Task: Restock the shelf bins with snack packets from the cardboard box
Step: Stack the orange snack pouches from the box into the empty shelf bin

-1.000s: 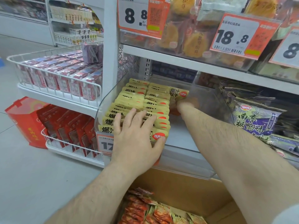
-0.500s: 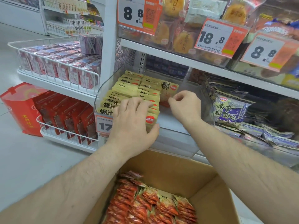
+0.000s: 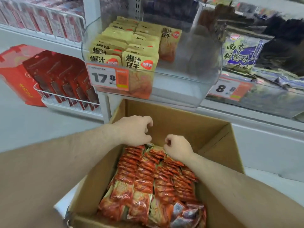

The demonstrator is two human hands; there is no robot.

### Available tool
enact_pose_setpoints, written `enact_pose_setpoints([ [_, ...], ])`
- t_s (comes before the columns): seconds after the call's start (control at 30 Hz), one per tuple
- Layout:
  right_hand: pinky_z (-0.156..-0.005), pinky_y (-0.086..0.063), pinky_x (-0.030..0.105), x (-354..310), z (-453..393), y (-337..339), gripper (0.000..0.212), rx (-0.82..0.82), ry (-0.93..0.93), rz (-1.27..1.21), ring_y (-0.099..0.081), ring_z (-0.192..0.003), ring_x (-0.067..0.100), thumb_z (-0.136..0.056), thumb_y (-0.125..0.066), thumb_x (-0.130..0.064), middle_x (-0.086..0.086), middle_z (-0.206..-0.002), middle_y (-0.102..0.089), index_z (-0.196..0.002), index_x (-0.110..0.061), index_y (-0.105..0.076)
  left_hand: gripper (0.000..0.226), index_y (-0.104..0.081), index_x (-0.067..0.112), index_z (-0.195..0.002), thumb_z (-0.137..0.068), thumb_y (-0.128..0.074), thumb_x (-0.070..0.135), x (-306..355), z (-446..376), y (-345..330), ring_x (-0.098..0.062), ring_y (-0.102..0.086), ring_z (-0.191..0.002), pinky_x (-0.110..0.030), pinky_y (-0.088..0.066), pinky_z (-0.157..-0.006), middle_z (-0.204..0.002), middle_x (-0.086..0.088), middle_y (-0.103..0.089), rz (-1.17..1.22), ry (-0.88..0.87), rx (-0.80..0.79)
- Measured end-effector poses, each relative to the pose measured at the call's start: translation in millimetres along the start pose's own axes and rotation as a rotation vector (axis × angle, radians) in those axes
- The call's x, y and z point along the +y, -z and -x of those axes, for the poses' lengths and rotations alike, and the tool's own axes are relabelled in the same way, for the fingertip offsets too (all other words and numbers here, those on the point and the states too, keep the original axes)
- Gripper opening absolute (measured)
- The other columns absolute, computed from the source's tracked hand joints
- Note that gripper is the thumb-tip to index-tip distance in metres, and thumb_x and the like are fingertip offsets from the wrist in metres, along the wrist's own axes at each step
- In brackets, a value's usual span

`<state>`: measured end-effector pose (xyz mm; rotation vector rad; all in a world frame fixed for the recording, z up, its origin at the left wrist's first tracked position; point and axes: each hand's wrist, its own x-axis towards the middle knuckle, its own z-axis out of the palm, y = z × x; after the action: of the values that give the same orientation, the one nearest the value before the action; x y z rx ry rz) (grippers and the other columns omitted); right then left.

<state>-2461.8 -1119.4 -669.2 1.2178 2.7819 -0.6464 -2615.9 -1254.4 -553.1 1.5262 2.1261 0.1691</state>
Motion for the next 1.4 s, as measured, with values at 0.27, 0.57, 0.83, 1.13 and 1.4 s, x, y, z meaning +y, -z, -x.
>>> enact_pose_setpoints([
  [0.27,-0.102,-0.04,0.034,72,-7,-73,0.033,-0.222,-0.13,0.666,-0.057,-0.119,0.023,-0.092,-0.044,-0.015,0.001,-0.121,-0.067,-0.113,-0.021,-0.068,0.048,-0.047,0.025,-0.137,-0.091,-0.058,0.033,-4,-18,-25,-0.017,-0.058,-0.107,-0.038,-0.052,-0.093,-0.119,0.008,-0.062,-0.021,0.027,-0.175],
  [0.57,-0.08,-0.053,0.037,78,5,-50,0.018,-0.036,0.078,0.431,-0.065,-0.092,0.028,-0.09,-0.048,-0.018,0.002,-0.101,-0.059,-0.095,-0.016,-0.066,0.016,-0.058,0.019,-0.103,-0.089,-0.063,0.027,-3,-22,-39,-0.015,-0.051,-0.072,-0.024,-0.041,-0.064,-0.086,0.0,-0.055,0.296,0.212,-0.277],
  [0.83,-0.05,-0.049,0.033,20,59,-22,0.017,0.382,0.389,-0.076,-0.058,-0.058,0.023,-0.091,-0.058,-0.016,-0.002,-0.071,-0.054,-0.079,-0.017,-0.047,0.07,-0.046,-0.007,-0.131,-0.095,-0.054,0.052,-3,-12,-49,-0.039,-0.061,-0.099,-0.048,-0.053,-0.082,-0.124,-0.024,-0.06,1.153,0.801,-0.489],
  [1.13,-0.092,-0.048,0.027,5,70,-17,0.036,0.225,0.42,-0.112,-0.061,-0.105,0.018,-0.078,-0.055,-0.018,0.004,-0.116,-0.065,-0.114,-0.017,-0.059,0.013,-0.057,0.001,-0.088,-0.089,-0.06,-0.011,0,1,-40,-0.025,-0.064,-0.064,-0.034,-0.055,-0.048,-0.081,-0.016,-0.065,1.116,0.732,-0.088],
  [1.4,-0.1,-0.034,0.04,85,9,-71,0.047,-0.189,-0.145,0.577,-0.046,-0.121,0.026,-0.082,-0.052,-0.027,0.002,-0.129,-0.058,-0.127,-0.019,-0.055,0.03,-0.061,0.006,-0.113,-0.084,-0.07,-0.001,-17,-10,-48,-0.028,-0.072,-0.086,-0.034,-0.059,-0.071,-0.099,-0.015,-0.073,0.96,0.613,-0.139],
])
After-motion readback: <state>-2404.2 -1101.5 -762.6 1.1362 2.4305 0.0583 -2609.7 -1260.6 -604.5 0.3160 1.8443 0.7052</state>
